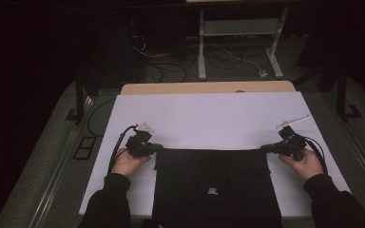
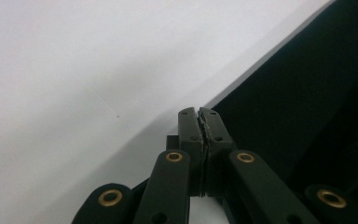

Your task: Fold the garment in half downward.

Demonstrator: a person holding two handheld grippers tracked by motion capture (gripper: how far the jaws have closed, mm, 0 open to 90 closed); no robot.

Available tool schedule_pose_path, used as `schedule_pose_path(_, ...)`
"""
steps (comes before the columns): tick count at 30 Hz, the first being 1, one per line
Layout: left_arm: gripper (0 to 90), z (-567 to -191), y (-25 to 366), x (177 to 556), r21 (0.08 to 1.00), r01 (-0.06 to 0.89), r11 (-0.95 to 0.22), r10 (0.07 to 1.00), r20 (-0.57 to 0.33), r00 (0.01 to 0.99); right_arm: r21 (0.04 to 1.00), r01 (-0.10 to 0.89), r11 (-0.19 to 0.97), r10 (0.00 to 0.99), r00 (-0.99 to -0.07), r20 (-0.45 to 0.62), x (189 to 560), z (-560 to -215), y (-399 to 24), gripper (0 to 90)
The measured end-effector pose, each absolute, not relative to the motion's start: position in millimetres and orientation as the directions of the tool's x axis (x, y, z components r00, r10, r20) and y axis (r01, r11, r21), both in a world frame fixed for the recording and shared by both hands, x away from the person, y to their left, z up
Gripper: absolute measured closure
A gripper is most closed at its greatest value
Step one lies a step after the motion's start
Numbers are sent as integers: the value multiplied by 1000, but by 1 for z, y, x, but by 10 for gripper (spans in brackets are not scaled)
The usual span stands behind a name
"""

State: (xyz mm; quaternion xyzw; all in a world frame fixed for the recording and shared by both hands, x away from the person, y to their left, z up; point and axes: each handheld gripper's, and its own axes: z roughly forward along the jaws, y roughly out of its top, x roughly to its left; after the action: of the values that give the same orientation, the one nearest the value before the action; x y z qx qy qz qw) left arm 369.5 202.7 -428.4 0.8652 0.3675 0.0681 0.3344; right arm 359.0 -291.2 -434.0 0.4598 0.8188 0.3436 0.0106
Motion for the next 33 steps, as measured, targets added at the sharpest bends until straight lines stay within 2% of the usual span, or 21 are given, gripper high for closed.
schedule_pose_path(33,878,-397,204,397,641,593,-487,711,-104,695,605,738,298,781,-553,291,383,-408,-296,878)
